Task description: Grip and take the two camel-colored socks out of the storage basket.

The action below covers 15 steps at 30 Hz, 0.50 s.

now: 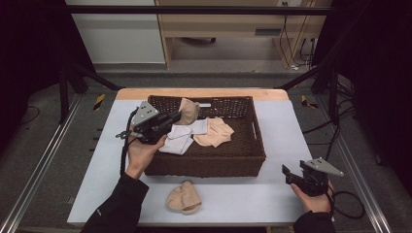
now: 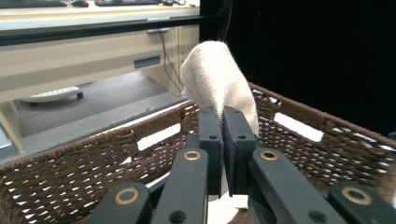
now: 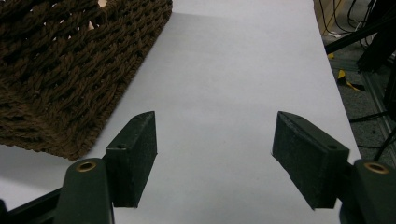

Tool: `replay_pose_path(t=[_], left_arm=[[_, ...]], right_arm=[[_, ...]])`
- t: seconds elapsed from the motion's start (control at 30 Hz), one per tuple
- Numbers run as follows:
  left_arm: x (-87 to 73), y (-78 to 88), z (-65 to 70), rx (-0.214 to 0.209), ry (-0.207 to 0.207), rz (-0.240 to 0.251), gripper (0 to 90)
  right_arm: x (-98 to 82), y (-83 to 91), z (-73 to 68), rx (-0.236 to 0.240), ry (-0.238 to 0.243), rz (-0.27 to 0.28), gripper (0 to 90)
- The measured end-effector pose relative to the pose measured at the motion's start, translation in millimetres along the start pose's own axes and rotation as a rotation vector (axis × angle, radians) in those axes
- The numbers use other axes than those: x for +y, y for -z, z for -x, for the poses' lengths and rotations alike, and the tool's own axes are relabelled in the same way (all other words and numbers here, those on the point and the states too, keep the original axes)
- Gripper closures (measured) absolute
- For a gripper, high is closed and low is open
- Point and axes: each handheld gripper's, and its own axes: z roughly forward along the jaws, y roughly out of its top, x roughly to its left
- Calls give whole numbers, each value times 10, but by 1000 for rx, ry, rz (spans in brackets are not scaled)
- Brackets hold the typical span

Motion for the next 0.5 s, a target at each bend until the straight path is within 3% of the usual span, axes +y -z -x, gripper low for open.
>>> replay_pose_path(t=[0.27, 0.5], left_arm=[[61, 343, 175, -62, -24, 41, 863], [-22, 605, 329, -100, -58, 45, 863]], right_arm=[[-3, 8, 3, -1, -1, 0, 308], [-6, 19, 5, -6, -4, 4, 307]])
